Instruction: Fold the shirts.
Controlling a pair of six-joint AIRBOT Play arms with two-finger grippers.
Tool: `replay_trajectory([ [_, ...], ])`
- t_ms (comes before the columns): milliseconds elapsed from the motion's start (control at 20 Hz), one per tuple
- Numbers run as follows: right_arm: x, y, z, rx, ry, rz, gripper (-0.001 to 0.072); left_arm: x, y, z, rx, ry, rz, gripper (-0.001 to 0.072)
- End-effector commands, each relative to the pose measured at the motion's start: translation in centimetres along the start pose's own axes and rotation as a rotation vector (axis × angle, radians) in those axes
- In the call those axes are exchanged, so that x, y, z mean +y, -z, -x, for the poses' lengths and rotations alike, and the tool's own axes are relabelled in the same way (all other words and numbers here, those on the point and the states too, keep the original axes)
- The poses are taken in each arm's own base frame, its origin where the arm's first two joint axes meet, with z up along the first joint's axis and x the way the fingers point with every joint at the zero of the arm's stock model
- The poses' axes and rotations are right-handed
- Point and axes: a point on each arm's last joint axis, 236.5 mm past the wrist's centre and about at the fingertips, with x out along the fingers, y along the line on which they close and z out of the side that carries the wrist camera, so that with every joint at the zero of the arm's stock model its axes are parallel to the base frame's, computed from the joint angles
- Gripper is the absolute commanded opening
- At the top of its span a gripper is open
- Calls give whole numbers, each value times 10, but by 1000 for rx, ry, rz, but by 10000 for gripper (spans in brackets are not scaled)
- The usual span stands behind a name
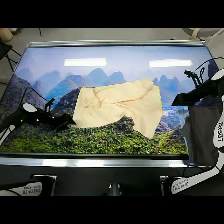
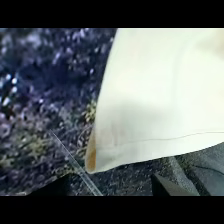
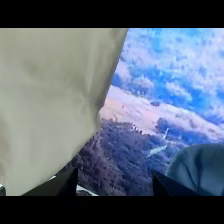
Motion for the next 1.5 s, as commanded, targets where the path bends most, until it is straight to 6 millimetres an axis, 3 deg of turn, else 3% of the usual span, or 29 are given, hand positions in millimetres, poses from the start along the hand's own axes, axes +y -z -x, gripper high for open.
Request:
replay_trajectory([
  [0,-5,-6,-1,-27,21,27,453,5,-21,-8,-91,-24,39,601],
  [50,-6,-6,-1,-28,24,30,483,5,-25,-7,-107,-26,53,601],
  [150,-5,-7,-2,-32,21,29,626,5,-24,-9,-105,-26,68,600],
  [200,-2,-6,-5,-33,2,32,623,3,-23,-10,-99,-26,68,559],
  [400,3,12,-36,21,-70,2,625,-7,-14,-18,-71,-29,32,169],
  [500,14,8,-49,9,-143,-10,624,-10,-6,-19,-41,-25,-9,24],
  [650,23,3,-67,28,-150,21,626,-14,6,-16,4,-16,-114,23],
  [750,26,-3,-79,33,-119,52,665,-20,5,-7,-18,-12,-151,22],
  [950,25,-20,-96,-1,-78,59,661,-29,2,10,-65,-15,-193,22],
  [1000,24,-20,-101,1,-72,42,606,-31,2,12,-72,-13,-196,22],
  [1050,27,-21,-104,4,-77,38,432,-32,2,14,-75,-13,-199,22],
  [1100,26,-21,-104,5,-75,40,108,-32,2,14,-75,-12,-199,22],
  [1150,28,-23,-101,-5,-80,41,18,-33,3,15,-72,-9,-200,22],
  [1250,36,-34,-77,-45,-66,117,19,-43,-2,26,-107,-1,-228,21],
  [1300,41,-45,-56,-92,-39,155,19,-56,-12,42,-162,8,-261,21],
  [1350,48,-62,-24,-170,9,192,19,-73,-24,66,-236,20,-303,21],
  [1450,72,-94,62,-359,121,280,20,-127,-52,150,-483,58,-413,21],
])
